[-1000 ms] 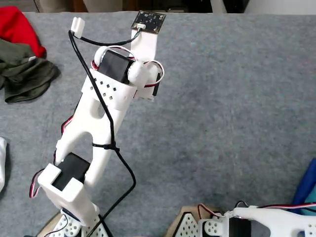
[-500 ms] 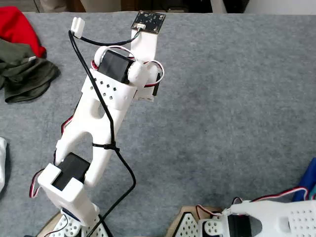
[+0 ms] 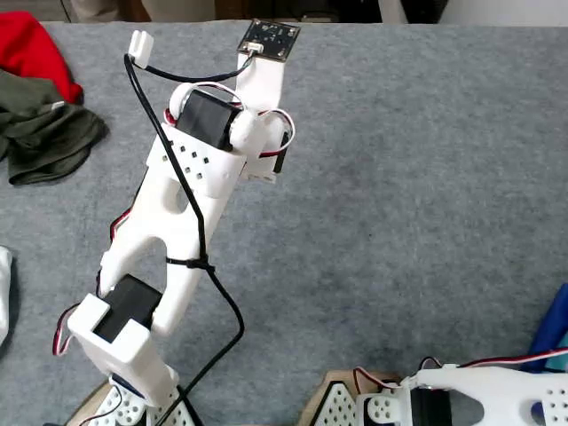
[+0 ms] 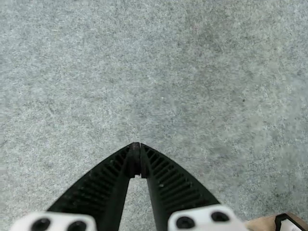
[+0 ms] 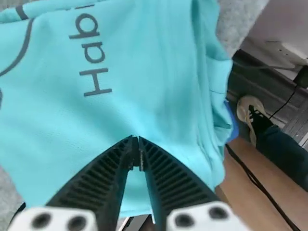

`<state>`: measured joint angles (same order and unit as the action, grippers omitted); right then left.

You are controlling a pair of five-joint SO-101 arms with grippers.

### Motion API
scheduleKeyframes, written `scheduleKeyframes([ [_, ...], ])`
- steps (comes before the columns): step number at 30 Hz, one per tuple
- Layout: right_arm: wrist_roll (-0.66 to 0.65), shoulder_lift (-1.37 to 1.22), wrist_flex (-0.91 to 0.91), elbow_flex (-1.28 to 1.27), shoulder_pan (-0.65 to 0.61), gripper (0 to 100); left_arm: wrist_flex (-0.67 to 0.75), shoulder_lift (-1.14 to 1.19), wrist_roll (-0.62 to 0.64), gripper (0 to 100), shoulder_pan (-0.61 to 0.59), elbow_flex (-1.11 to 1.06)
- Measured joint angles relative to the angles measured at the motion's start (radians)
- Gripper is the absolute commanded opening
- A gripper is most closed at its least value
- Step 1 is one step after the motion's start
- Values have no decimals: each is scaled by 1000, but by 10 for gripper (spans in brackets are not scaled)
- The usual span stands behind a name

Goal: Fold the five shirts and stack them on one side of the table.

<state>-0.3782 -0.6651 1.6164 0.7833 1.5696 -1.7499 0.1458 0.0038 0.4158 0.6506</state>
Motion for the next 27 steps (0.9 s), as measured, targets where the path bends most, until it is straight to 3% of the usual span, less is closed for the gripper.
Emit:
scheduleKeyframes([
  [6, 14, 5, 138, 109, -97, 5, 0, 0, 5, 20, -258, 2],
  [13, 124, 124, 150, 112, -285, 5, 0, 0, -104, 20, -783, 3],
  [19, 222, 276, 150, 57, -559, 5, 0, 0, -279, 29, -1211, -23],
  [24, 299, 451, 150, -198, -847, 5, 0, -5, -385, 141, -1464, -210],
  [27, 325, 562, 150, -381, -1025, 5, 0, -5, -425, 153, -1614, -324],
])
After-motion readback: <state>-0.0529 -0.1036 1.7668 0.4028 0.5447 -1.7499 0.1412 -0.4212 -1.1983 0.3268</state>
